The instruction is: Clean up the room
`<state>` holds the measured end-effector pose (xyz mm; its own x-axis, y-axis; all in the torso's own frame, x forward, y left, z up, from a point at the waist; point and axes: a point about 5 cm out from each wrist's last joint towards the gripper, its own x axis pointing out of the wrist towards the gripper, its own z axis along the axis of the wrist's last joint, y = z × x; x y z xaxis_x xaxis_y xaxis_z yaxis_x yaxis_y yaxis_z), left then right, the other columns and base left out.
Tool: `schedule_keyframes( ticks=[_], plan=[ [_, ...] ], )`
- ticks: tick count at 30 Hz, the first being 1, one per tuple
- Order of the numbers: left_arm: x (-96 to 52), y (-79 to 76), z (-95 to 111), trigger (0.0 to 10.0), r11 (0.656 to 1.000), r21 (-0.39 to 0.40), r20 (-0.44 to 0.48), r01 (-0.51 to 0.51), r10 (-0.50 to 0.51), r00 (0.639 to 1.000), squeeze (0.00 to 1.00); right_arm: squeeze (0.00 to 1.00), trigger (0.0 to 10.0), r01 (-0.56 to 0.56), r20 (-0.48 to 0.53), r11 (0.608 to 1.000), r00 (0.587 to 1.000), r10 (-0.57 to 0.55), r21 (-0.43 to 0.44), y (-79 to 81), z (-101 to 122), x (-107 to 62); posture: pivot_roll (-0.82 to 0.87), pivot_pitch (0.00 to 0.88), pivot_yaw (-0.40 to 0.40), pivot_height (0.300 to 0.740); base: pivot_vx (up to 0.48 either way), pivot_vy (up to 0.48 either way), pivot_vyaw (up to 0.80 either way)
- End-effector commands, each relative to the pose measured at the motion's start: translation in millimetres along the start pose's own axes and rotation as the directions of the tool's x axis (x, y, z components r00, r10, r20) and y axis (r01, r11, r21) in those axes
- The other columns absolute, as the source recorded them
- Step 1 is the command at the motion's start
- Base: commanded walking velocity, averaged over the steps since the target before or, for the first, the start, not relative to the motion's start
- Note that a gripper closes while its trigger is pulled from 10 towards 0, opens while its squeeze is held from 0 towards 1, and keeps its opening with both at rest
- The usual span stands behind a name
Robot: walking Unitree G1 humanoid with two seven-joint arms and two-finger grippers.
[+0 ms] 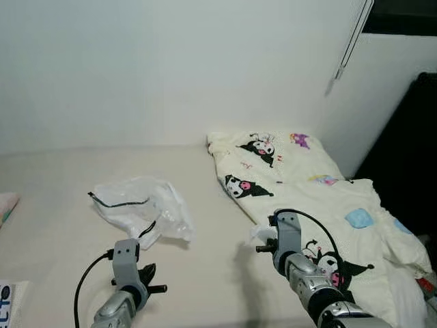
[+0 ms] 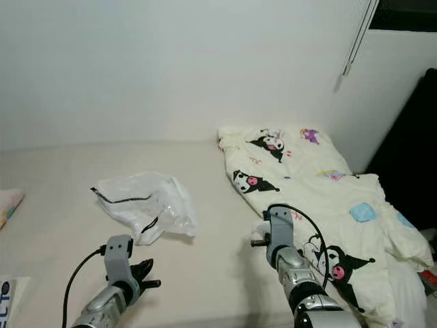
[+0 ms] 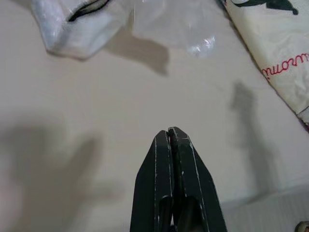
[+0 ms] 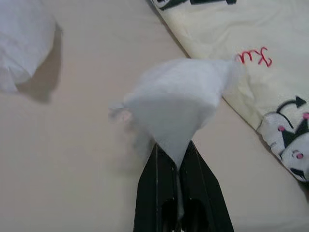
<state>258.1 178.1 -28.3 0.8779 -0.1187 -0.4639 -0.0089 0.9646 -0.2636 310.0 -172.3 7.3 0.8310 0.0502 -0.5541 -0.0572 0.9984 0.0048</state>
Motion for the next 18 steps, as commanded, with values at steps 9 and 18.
schedule_keyframes(
  ticks=[9,18],
  plan=[
    [8.4,-10.1,18,10.0,0.999,-0.027,0.067,0.038,-0.036,0.997,0.0,0.0,10.0,0.011,0.023,1.0,1.0,-0.011,0.002,-4.5,6,0.3,-0.02,0.0,-0.052,0.74,0.0,0.0,0.0],
    [20.2,-14.1,63,10.0,0.998,-0.008,0.204,0.06,-0.057,0.977,0.0,0.0,10.0,0.027,0.048,1.0,0.998,-0.028,0.012,-7.3,13,0.6,-0.03,0.0,-0.047,0.72,0.0,0.0,0.0]
  ],
)
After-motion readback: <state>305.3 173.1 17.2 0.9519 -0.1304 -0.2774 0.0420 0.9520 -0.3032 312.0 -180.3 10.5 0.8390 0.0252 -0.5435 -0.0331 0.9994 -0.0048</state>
